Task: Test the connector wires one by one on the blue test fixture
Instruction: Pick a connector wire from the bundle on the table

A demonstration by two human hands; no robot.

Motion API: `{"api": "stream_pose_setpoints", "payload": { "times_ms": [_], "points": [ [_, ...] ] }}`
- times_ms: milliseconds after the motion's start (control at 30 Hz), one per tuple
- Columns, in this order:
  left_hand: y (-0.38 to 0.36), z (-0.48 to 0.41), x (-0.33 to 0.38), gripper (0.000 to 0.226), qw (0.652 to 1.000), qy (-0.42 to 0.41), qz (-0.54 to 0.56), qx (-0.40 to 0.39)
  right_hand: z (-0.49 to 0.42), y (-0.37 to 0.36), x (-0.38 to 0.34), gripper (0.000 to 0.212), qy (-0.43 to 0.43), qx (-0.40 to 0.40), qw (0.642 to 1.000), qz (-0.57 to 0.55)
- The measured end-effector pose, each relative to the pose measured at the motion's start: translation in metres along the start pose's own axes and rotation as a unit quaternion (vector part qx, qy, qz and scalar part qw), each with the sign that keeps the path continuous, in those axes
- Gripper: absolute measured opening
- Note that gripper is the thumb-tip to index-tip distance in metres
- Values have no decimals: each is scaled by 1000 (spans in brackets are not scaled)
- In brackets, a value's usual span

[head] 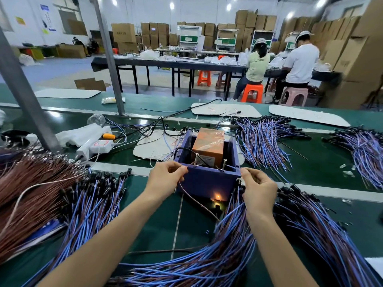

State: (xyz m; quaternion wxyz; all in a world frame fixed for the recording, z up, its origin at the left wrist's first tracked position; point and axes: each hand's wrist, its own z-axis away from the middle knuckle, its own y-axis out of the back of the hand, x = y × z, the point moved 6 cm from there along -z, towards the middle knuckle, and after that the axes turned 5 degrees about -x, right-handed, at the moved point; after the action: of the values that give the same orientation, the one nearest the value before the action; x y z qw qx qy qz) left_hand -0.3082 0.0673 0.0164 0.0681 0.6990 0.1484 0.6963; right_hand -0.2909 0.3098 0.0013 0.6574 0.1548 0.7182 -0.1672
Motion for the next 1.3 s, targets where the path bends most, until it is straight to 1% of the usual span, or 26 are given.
{"api": "stream_pose_setpoints", "payload": {
  "times_ms": [100, 200, 333, 733, 933, 1300],
  "points": [
    [4, -4, -1, 19, 999, -23, -38, 24, -2, -4, -3, 12, 1, -22, 1000, 11],
    [4, -6, -2, 20, 998, -36, -44, 22, -2, -8, -3, 14, -4, -45, 999, 9],
    [5, -9, -3, 21, 998, -38, -53, 18, 0, -10, -2, 14, -6, -55, 998, 2],
    [6, -11, -8, 17, 998, -30, -56, 20, 7, -11, -1, 13, -5, -58, 998, -8],
    [2, -6, -8, 15, 999, -36, -28, -11, 10, -9, 0, 13, -5, -51, 998, -28],
    [-3, -4, -5, 16, 999, -39, -18, -23, 15, -10, -2, 12, -3, -49, 998, -29]
  ]
}}
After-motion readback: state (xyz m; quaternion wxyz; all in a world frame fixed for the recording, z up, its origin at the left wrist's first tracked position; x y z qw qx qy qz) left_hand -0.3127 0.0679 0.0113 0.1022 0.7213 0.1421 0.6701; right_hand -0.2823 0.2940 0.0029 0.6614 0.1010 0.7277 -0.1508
